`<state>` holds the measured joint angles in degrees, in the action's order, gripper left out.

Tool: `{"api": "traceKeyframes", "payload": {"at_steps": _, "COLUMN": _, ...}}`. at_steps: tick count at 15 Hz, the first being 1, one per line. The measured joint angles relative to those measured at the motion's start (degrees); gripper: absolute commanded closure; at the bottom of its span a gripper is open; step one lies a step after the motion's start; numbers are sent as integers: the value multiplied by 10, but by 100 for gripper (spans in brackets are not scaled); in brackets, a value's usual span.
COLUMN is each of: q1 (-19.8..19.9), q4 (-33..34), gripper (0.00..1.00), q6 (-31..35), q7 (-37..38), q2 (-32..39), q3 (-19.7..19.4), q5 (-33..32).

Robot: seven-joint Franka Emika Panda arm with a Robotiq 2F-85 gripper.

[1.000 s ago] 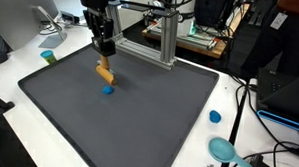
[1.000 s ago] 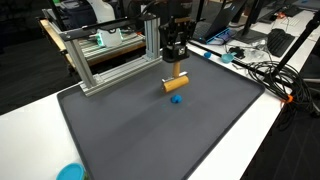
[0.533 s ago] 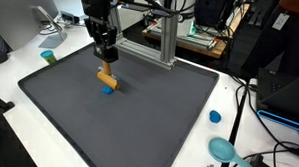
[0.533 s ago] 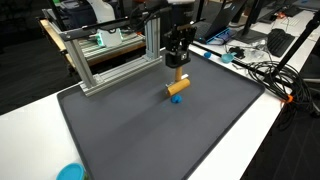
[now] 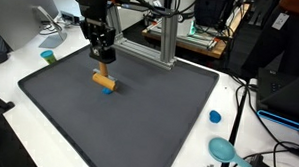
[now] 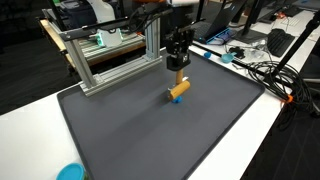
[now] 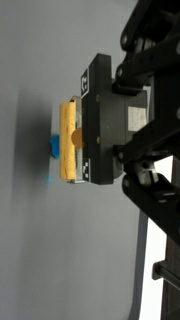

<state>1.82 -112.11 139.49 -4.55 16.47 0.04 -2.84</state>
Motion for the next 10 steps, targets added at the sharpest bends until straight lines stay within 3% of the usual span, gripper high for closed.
{"api": "traceKeyframes", "payload": {"at_steps": 10, "q1": 7, "q4": 16, "gripper": 78, "q6": 3, "q7": -11, "q2": 27, "q3": 0, "q5": 9}}
